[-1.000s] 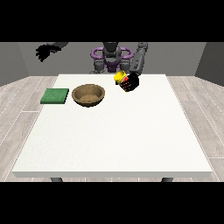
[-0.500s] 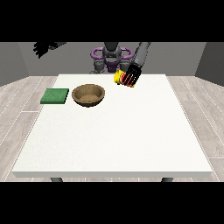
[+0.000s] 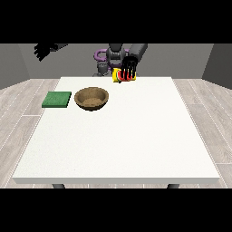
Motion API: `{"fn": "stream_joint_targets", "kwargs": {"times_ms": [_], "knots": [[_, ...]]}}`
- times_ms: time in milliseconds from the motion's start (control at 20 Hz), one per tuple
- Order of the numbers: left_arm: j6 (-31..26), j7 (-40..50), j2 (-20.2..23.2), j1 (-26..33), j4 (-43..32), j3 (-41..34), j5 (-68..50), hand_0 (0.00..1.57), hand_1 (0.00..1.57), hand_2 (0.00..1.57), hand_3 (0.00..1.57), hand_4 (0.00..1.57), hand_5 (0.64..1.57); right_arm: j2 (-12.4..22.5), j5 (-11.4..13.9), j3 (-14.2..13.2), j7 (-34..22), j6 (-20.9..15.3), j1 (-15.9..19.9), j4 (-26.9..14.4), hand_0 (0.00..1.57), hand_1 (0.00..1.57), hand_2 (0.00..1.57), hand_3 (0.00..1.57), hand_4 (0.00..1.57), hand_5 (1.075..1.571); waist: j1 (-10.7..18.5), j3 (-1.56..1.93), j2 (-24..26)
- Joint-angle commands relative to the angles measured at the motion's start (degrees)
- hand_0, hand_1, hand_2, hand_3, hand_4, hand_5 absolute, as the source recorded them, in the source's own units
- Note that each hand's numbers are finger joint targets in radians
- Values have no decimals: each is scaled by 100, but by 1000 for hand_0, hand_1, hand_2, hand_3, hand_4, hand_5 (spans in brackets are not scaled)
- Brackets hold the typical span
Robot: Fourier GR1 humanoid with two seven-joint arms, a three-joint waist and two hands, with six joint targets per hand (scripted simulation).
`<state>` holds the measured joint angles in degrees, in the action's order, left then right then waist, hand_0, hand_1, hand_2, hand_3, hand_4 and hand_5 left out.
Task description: Pick the cup and pour the ball into the bowl, then pick the bowl and place it on the pad
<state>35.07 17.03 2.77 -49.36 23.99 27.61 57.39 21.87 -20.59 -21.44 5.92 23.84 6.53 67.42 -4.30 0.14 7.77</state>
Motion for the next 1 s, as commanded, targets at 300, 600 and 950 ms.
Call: {"fn": "stream_joint_targets", "kwargs": {"times_ms": [300, 600, 950], "knots": [[-1471, 2046, -274, -396, 661, 1220, 1032, 587, 587, 1571, 1197, 817, 1571, -110, 167, 220, 26, 20, 448, -405, 0, 0, 0, 0, 663, 1561, -308, -9, 33], [-2521, 2225, -276, -334, 1230, 1865, 1243, 0, 0, 1085, 1421, 823, 1571, -112, 93, 328, -165, 148, 701, -408, 0, 0, 0, 0, 676, 1561, -639, -14, -24], [-2233, 2044, -51, -265, 2106, 1265, 1047, 0, 0, 1187, 1430, 754, 1563, 87, 139, 36, 132, 60, 584, -743, 0, 0, 0, 0, 711, 1569, 121, -15, -136]]}}
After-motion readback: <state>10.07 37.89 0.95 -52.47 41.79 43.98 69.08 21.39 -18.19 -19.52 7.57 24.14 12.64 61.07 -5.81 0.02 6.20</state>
